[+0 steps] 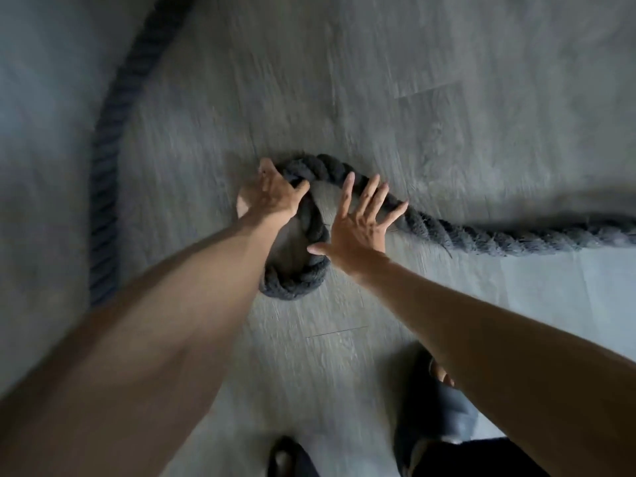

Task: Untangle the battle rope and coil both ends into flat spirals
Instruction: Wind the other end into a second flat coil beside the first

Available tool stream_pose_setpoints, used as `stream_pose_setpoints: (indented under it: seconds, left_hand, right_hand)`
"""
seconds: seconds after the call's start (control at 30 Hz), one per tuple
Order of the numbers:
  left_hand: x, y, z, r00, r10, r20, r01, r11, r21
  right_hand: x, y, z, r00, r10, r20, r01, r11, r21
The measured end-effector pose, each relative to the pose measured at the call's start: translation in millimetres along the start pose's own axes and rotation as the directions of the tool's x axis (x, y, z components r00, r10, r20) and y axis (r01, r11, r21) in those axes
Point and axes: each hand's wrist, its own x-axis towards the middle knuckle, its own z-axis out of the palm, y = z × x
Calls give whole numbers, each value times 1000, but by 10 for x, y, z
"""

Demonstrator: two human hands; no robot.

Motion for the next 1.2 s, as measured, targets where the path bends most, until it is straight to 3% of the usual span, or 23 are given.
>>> stream_pose_setpoints:
  seconds: [0.27,0.37,0.43,0.5,0.57,0.63,0.67,0.77,0.87,0.97,1.07,1.13,1.2]
  left_hand:
    - [44,-85,-80,980,124,157,-109,989,-102]
    - [-94,-166,-172,949,243,200,-261,963,72]
    - [-209,-314,-221,903,376,209,-427,841,332]
    - [-260,-413,-276,784,602,153,-594,653,470]
    - [-191,-345,-341,579,803,140,-762,472,444]
    - [-102,-133,-350,360,910,206,-858,236,456]
    - [-83,-24,-350,294,920,260,-886,160,435]
    - [-41,116,-336,223,928,298,-923,103,370]
    - [3,65,-341,120,952,280,-900,-15,436]
    - [87,64,-320,90,944,318,-860,-87,502]
    - [179,-26,-267,106,947,304,-849,-74,524]
    - [119,-59,-148,130,969,208,-821,-12,570]
    - [-99,-72,9,240,966,99,-804,140,578]
  right_hand:
    - [-9,-87,-17,999,51,1,-51,998,36]
    - [-16,-107,13,995,94,-19,-93,994,61]
    - [-53,-153,36,991,125,-42,-120,987,103]
    - [-66,-184,90,986,147,-77,-137,984,113]
    - [-69,-230,133,983,165,-83,-155,981,121]
    - [-59,-252,183,979,170,-111,-157,981,116]
    - [-68,-247,203,978,164,-128,-150,982,114]
    - [-91,-216,230,961,148,-235,-124,986,114]
    - [-128,-37,255,946,158,-282,-137,986,94]
    - [-250,476,289,884,314,-347,-303,949,85]
    - [-368,864,348,855,324,-405,-350,937,11]
    - [-397,881,414,853,318,-413,-360,933,-26]
    - [-413,742,459,844,380,-377,-411,912,0]
